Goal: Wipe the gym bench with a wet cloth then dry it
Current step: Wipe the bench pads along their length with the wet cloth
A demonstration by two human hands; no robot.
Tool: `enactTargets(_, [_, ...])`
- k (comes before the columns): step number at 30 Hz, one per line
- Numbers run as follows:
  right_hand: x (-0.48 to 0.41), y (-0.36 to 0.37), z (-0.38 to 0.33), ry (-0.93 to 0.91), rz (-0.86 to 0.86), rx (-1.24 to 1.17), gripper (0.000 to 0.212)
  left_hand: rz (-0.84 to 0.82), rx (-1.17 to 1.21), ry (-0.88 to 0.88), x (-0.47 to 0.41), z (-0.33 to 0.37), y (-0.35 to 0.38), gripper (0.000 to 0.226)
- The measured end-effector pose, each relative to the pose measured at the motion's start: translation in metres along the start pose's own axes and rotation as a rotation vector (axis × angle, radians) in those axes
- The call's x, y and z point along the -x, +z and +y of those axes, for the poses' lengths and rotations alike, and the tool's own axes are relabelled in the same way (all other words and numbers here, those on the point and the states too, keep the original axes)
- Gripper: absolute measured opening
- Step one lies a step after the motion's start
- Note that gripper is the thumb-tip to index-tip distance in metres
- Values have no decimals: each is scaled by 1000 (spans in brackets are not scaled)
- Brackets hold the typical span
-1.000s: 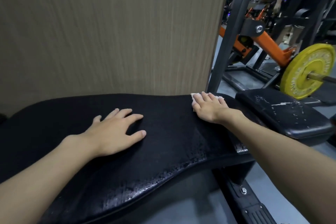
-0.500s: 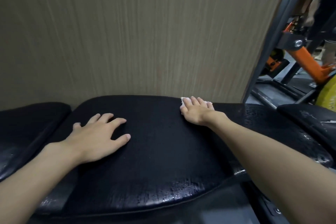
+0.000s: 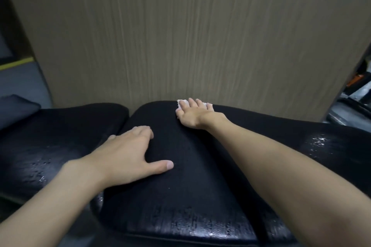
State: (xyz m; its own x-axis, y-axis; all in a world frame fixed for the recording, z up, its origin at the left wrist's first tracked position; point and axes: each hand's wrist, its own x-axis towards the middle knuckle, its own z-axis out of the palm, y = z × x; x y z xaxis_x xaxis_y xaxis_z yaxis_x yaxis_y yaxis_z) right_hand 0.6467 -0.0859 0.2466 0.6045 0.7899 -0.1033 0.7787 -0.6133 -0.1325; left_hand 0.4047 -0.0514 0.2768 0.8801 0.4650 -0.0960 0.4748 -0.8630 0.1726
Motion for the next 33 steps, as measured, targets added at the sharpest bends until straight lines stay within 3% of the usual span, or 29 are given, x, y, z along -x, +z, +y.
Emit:
enactTargets(4, [-21,5,-45,-69,-25,9,59,56,39,-41,4,1,5,76])
enactTargets(10, [-21,8,-90,-278,-68,56,56,86,155,-32,-2,-8,13,112])
enactTargets(15, [14,9,-80,-436,-117,74,54,229,237,-9,8,-4,21,97])
enactTargets(21, [67,5,-15,-357,-82,50,54,230,131,-19,16,20,18,83])
enactTargets(33, [163,-11,208,92,-29,25,53,-58,-15,272,-6,173,38,72])
